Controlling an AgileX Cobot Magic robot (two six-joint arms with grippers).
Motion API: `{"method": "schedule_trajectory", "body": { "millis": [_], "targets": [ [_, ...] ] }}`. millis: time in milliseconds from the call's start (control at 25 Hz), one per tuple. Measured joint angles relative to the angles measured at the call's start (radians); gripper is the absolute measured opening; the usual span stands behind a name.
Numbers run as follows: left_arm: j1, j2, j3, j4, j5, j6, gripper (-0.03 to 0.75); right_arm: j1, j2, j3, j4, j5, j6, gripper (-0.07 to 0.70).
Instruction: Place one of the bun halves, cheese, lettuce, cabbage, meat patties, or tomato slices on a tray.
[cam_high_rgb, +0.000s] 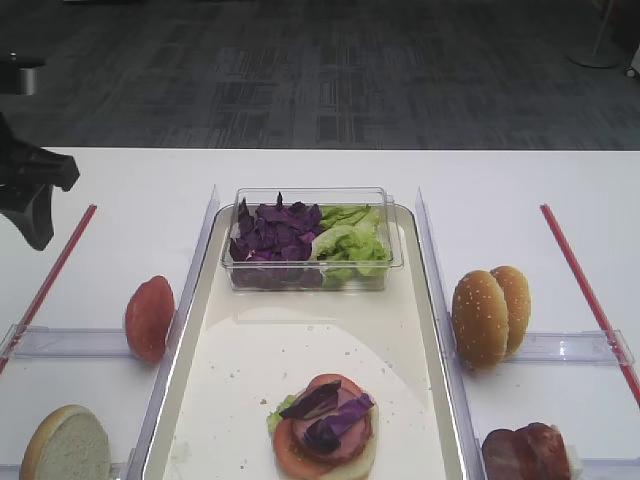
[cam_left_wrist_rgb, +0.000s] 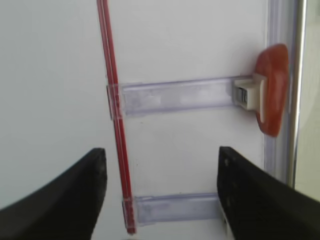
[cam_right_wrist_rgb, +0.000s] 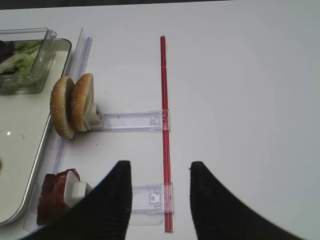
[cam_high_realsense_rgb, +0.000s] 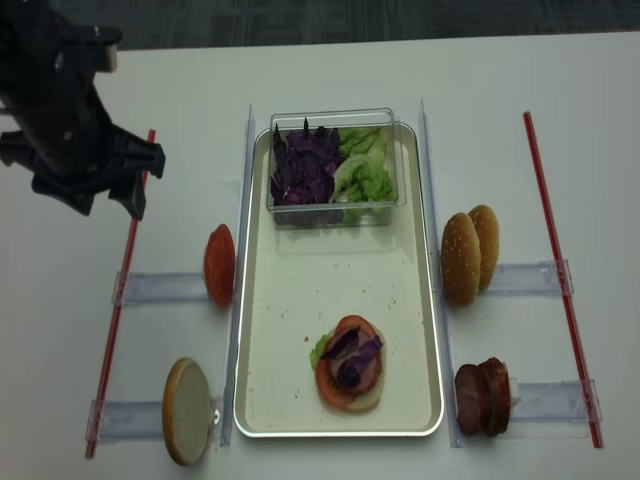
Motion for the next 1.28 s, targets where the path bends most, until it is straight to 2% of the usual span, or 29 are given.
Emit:
{"method": "schedule_trajectory", "body": {
  "millis": [80,360,760,1080,1280],
  "targets": [
    [0.000,-0.083,0.081,-0.016,-0.025,0.000,0.438,0.000,0.000,0.000,0.000,0.000,0.000,0.319],
    [0.000,-0.387,0.318,-0.047,-0.062,0.014,0.438,0.000,0.000,0.000,0.000,0.000,-0.004,0.319],
    [0.002,-0.814,0.599,-0.046,-0.064,0.042,0.438,0.000,0.000,0.000,0.000,0.000,-0.004,0.319],
    [0.002,-1.032,0.720,-0.046,-0.054,0.044,0.438,0.000,0.000,0.000,0.000,0.000,-0.004,0.319],
    [0.002,-1.135,0.738,-0.046,-0.038,0.044,0.438,0.000,0.000,0.000,0.000,0.000,-0.004,0.319]
  ]
}}
